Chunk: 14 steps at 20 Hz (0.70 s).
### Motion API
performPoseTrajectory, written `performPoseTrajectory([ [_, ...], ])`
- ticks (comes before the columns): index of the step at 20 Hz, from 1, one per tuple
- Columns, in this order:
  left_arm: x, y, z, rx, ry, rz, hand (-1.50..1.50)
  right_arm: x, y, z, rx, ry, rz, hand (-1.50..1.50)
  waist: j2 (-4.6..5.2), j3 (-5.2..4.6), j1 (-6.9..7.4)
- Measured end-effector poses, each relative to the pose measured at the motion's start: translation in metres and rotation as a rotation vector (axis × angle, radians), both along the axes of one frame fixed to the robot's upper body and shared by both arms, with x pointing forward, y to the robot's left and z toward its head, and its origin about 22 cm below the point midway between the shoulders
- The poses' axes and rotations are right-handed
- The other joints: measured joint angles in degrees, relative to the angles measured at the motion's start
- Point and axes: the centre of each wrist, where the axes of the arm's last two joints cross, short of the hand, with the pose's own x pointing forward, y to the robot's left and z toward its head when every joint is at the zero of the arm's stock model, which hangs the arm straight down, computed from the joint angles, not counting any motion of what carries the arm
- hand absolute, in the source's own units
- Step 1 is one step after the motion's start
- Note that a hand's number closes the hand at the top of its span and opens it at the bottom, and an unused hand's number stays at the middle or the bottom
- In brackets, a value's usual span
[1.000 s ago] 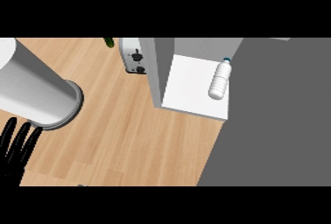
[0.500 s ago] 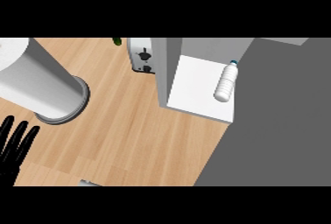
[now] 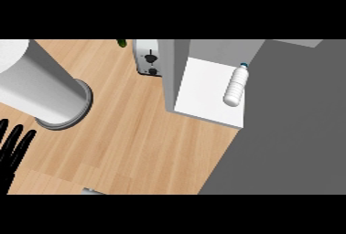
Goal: Pick up the bottled water, place it into the cabinet and close the cabinet
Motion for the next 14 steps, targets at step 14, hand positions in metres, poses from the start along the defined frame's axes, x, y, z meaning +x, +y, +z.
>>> performPoseTrajectory([
  [14,0.0062,0.0049,0.0079,-0.002,-0.038,-0.021,-1.5,0.0043,0.0019,-0.0059,0.054,0.05,0.008,1.5,2.44,0.06,2.5],
])
